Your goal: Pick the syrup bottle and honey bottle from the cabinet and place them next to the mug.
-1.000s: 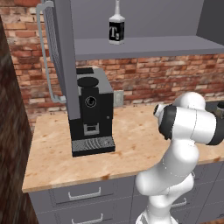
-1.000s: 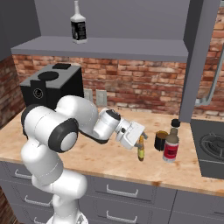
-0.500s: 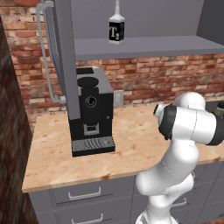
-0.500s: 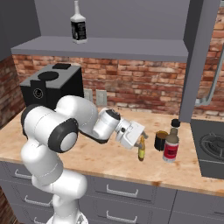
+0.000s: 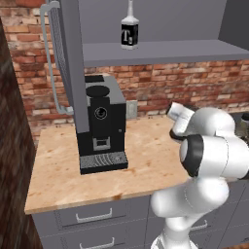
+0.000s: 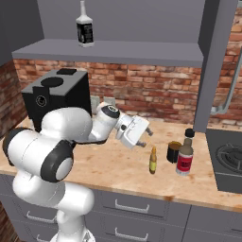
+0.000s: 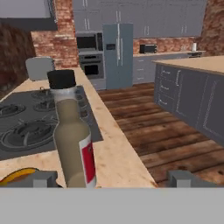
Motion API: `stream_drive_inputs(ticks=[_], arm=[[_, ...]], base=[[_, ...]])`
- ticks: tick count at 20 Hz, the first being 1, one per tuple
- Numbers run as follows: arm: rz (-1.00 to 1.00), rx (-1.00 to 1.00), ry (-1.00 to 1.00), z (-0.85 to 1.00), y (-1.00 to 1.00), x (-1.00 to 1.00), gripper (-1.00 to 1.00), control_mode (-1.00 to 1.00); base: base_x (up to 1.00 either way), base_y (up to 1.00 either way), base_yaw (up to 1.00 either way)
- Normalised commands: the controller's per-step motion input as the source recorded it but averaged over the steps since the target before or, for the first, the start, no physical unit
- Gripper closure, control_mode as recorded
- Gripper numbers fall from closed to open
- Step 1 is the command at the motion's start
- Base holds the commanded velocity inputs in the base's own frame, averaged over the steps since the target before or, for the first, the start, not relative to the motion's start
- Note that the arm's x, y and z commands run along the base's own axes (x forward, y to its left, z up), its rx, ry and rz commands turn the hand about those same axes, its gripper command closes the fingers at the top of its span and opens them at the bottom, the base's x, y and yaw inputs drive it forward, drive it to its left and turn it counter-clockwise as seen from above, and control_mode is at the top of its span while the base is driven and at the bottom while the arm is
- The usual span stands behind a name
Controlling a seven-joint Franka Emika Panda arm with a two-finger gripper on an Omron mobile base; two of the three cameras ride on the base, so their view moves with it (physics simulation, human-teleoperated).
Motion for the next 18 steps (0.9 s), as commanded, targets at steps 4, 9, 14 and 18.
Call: stream_drive_inputs(ticks=[4,9,14,18], arm=[[0.12,0.0,-0.01,0.78,0.32,-0.42,-1.0,-1.0],[0.22,0.0,0.0,0.7,0.3,-0.58,-1.0,-1.0],[0.4,0.0,0.0,0.84,0.2,-0.75,-1.0,-1.0],[0.45,0.0,0.0,0.98,0.45,-1.0,-1.0,-1.0]], base=[[0.0,0.0,0.0],[0.0,0.0,0.0],[0.0,0.0,0.0],[0.0,0.0,0.0]])
